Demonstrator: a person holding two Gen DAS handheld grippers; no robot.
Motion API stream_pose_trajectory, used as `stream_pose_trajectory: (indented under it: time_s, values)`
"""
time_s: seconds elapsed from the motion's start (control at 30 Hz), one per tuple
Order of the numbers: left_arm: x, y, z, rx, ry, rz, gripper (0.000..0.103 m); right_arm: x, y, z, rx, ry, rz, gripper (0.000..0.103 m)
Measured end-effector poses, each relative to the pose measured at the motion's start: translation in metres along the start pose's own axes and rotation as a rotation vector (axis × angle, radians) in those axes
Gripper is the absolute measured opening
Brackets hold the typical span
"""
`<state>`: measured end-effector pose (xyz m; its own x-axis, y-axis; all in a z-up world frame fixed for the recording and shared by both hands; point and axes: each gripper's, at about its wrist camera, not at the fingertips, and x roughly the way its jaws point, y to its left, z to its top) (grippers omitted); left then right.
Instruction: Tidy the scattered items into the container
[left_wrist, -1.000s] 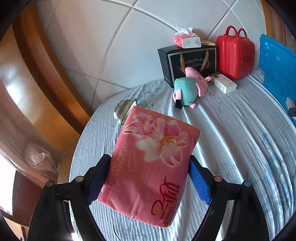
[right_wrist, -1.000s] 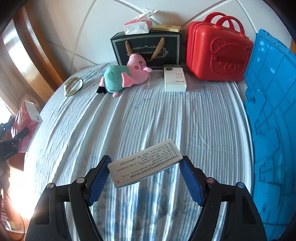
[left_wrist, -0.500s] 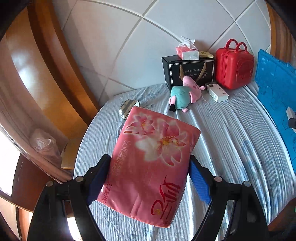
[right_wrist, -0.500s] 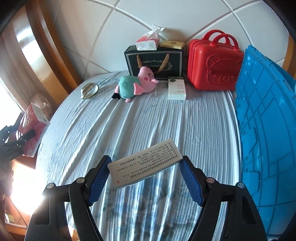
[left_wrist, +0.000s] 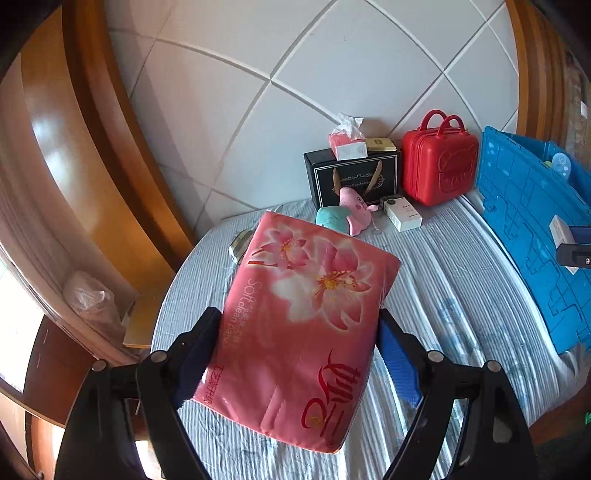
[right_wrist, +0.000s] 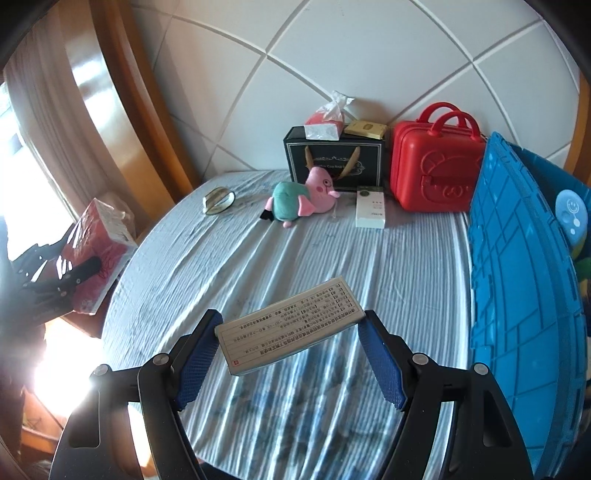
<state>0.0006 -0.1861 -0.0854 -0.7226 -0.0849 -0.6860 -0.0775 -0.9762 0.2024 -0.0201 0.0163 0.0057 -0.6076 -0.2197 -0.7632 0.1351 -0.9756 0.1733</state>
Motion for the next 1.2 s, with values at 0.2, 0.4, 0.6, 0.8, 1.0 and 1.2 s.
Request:
stream_pose_trajectory:
  time_s: [0.2,0.4,0.6,0.8,1.0,1.2]
  values:
    - [-0.018,-0.012,0.009,0.023,-0.018,0.012,0.083,-0.016,0.000,-0.001,-0.003,-0.030,0.017,0.076]
    - [-0.033,-0.024,0.012,0.040,-0.031,0.009,0.083,-0.029,-0.006,-0.005,0.005,-0.048,0.028,0.076]
    - [-0.043,-0.034,0.016,0.047,-0.039,0.010,0.083,-0.039,-0.011,-0.006,0.002,-0.063,0.040,0.076]
    - [-0.053,-0.047,0.024,0.058,-0.052,0.013,0.083,-0.049,-0.020,-0.006,0.005,-0.080,0.052,0.076]
    - [-0.062,-0.062,0.034,0.063,-0.066,0.009,0.083,-0.060,-0.030,-0.004,0.009,-0.093,0.071,0.076]
    - [-0.068,-0.083,0.045,0.078,-0.087,-0.002,0.083,-0.072,-0.046,-0.001,0.015,-0.108,0.076,0.076]
